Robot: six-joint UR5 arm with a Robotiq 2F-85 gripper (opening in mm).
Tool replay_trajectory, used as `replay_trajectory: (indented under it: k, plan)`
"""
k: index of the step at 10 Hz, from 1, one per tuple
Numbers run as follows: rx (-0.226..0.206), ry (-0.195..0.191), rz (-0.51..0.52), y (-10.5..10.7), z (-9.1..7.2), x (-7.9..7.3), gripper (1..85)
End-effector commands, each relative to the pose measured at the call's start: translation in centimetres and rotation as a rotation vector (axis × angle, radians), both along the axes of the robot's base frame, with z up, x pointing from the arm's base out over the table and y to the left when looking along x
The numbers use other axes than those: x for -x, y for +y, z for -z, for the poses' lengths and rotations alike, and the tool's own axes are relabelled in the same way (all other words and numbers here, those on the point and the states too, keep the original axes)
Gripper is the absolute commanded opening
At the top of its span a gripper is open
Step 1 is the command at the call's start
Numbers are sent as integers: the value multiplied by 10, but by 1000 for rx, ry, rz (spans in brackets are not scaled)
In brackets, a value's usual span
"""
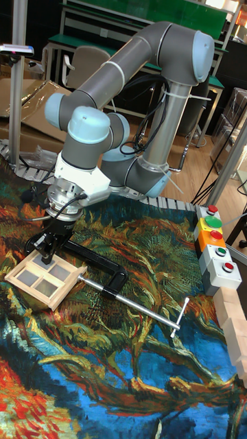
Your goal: Open a sliding window
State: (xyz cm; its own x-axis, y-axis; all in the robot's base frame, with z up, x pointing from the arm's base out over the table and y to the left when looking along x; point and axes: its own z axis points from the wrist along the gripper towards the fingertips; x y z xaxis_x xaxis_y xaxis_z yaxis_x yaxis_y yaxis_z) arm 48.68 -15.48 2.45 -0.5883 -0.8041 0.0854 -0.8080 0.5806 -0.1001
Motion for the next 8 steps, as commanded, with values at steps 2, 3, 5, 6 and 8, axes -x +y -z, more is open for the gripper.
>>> replay_trajectory:
  k: [2,3,5,6,8]
  plan:
    - [26,10,-71,-5,0,-1,33]
    - [32,16,-78,-4,-1,0,33]
    - [34,14,-77,1,-5,-2,33]
    - [38,15,-72,0,-6,-1,33]
    - [71,32,-61,-9,-7,3,30]
